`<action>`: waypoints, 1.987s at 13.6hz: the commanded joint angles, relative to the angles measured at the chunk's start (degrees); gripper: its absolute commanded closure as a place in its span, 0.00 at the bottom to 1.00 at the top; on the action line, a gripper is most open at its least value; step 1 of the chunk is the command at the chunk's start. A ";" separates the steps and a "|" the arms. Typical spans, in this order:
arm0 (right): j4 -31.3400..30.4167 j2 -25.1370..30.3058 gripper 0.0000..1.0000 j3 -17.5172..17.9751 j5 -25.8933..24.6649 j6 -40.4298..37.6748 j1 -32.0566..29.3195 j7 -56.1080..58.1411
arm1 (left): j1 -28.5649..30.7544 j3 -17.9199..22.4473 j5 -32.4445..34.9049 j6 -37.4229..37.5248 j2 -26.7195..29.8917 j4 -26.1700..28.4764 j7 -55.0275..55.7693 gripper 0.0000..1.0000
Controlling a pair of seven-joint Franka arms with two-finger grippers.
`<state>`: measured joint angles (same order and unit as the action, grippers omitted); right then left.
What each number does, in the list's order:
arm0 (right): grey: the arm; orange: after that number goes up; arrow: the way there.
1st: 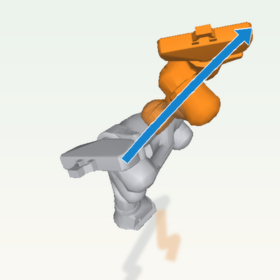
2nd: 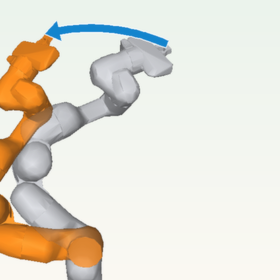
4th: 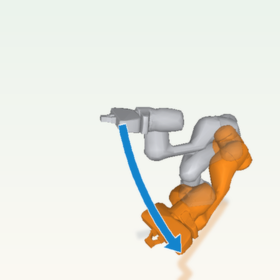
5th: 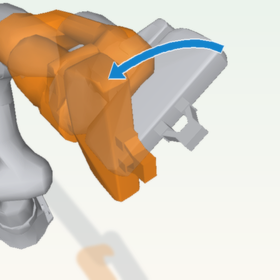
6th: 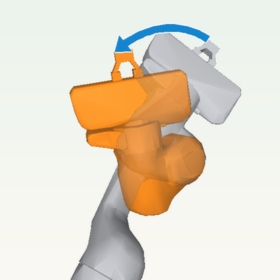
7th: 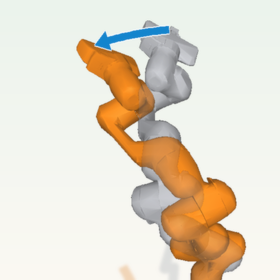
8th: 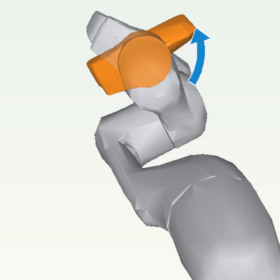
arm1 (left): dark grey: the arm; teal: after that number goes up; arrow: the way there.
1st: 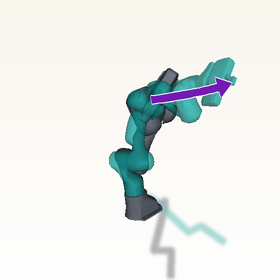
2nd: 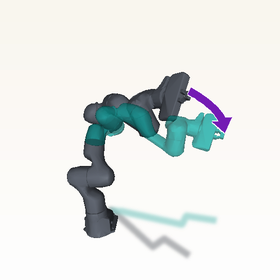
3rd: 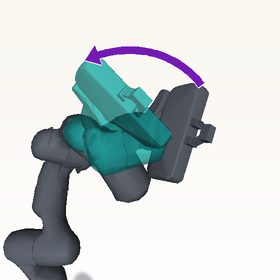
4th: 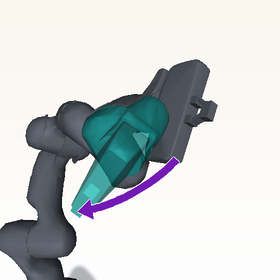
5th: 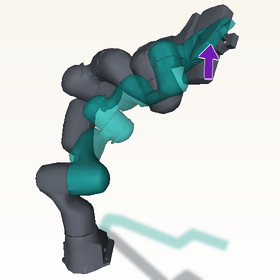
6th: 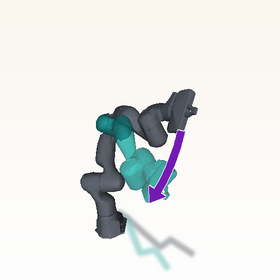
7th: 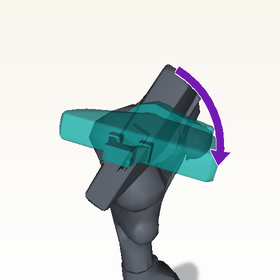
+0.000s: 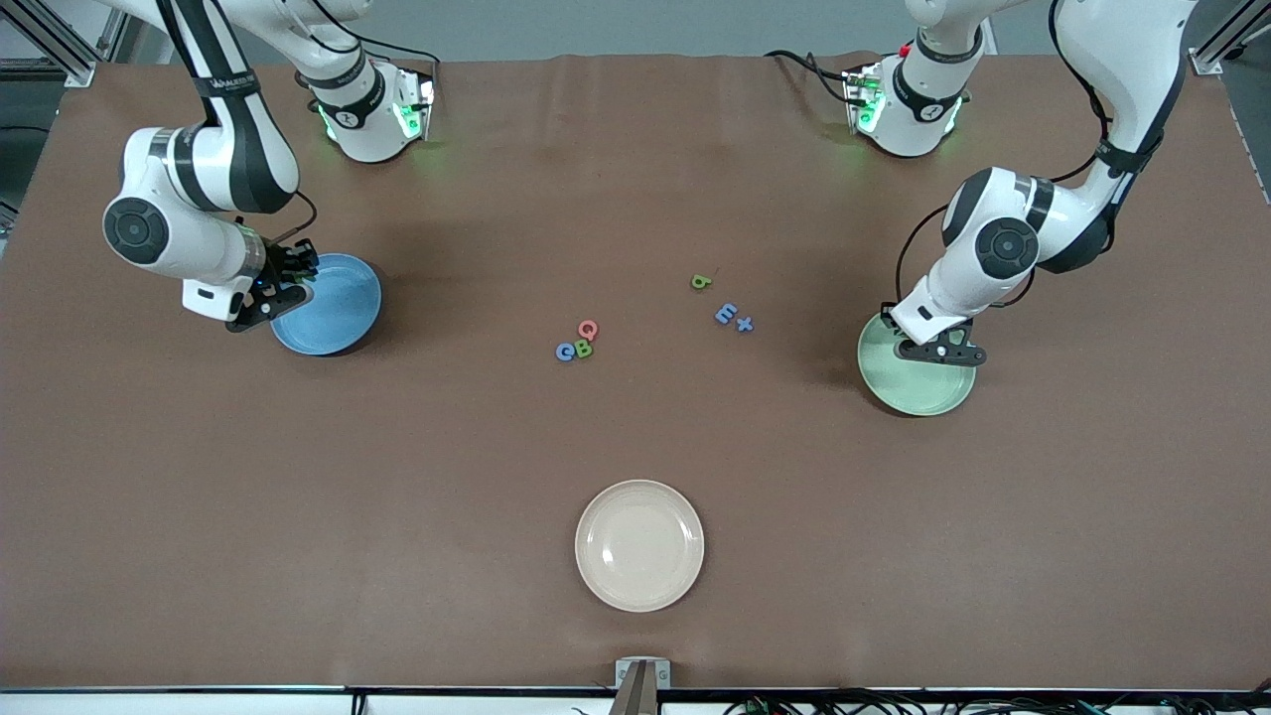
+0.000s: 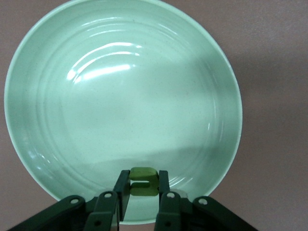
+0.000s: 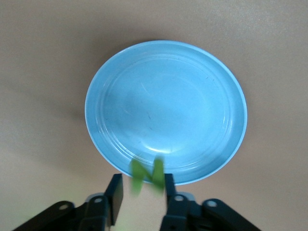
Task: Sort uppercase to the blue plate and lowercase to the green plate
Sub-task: 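Place the u on the green plate while the right gripper drops the N, then move the left gripper to the green b while the right gripper withdraws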
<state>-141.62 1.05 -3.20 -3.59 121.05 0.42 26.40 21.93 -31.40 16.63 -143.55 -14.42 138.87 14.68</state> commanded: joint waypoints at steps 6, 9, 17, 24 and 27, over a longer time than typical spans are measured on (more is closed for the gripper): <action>3.61 1.68 0.00 1.35 -0.45 -6.15 -0.68 -0.64 | 0.31 -5.40 0.69 0.02 1.41 -0.44 3.40 0.01; 11.69 1.77 0.00 1.70 -0.45 -15.47 -0.42 -1.95 | -0.22 -12.08 0.69 0.29 0.88 -2.37 17.88 0.01; 32.52 0.89 0.00 1.79 -2.21 -27.53 2.13 -19.98 | -18.21 -15.36 0.25 -0.06 -5.27 -8.43 38.91 0.01; 48.88 -7.10 0.00 1.35 -1.51 -31.93 -0.06 -25.51 | -24.65 -14.48 2.96 -2.00 -11.33 -9.05 46.30 0.02; 51.52 -8.69 0.00 1.35 -1.51 -31.93 -0.59 -25.69 | -24.65 -13.95 8.67 -2.00 -15.02 -10.63 51.22 0.07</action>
<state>-93.77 -5.68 -2.27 -4.70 90.80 0.69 1.84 -2.37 -46.09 21.66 -145.14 -26.37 130.25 62.66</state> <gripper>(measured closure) 0.000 0.035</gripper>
